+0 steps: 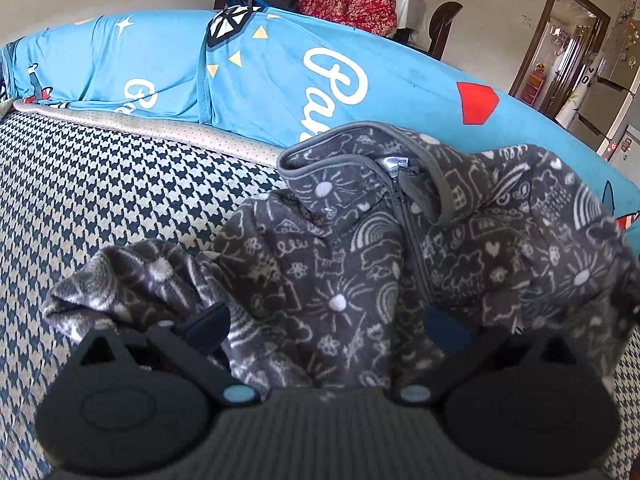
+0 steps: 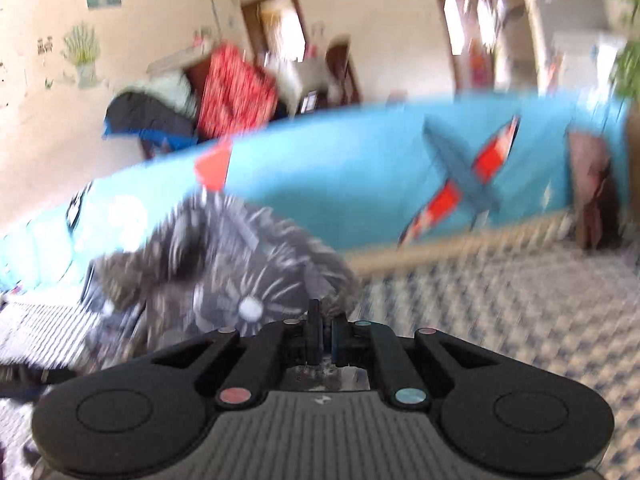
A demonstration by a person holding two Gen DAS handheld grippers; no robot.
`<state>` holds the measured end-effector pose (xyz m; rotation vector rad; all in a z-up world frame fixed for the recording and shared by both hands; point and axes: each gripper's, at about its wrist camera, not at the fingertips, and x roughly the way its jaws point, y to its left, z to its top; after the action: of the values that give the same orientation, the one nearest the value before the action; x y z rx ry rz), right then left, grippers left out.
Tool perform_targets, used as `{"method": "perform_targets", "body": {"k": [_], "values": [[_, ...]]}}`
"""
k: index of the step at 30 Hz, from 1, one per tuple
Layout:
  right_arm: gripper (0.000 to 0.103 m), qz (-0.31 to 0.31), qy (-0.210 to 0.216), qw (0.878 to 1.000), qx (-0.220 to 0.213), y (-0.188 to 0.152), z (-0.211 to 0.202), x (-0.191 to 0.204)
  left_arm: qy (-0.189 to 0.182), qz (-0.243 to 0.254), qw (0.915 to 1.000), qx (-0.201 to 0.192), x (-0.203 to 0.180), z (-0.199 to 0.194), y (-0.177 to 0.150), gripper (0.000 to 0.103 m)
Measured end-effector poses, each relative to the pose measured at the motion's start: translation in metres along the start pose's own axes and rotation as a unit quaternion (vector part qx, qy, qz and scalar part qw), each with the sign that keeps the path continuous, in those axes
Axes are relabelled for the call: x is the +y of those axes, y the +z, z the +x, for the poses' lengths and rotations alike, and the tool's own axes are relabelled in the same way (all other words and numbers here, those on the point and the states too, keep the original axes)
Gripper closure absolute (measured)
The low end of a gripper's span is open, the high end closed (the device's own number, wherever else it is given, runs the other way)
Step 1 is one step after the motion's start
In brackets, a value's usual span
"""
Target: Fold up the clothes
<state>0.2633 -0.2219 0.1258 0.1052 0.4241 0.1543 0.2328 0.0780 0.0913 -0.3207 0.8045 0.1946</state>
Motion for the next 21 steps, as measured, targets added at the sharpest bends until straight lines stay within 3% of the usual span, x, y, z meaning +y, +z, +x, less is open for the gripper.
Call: {"method": "perform_targets", "body": {"k": [2, 4, 5, 6, 16, 21], "values": [[0.097, -0.017, -0.032, 0.997, -0.068, 0.013, -0.009, 0.005, 0.001, -0.001, 1.0, 0.003, 0.002, 0.002, 0.0, 0.0], [0.077, -0.008, -0.045, 0.996, -0.081, 0.02, -0.004, 0.005, 0.001, -0.001, 1.0, 0.005, 0.003, 0.003, 0.0, 0.0], [0.051, 0.0, -0.05, 0.997, -0.066, 0.022, 0.001, 0.004, 0.001, -0.001, 1.0, 0.006, 0.003, 0.003, 0.0, 0.0], [0.04, 0.008, -0.054, 0.997, -0.051, 0.023, 0.006, 0.003, 0.001, -0.001, 1.0, 0.007, 0.004, 0.004, 0.0, 0.0], [0.04, 0.04, -0.053, 0.998, 0.011, 0.016, 0.012, -0.009, -0.003, -0.004, 1.0, 0.009, 0.006, 0.003, 0.001, 0.0], [0.037, 0.056, -0.041, 0.994, 0.083, 0.004, 0.012, -0.022, -0.005, 0.005, 1.0, 0.005, 0.004, -0.001, -0.001, 0.0]]}}
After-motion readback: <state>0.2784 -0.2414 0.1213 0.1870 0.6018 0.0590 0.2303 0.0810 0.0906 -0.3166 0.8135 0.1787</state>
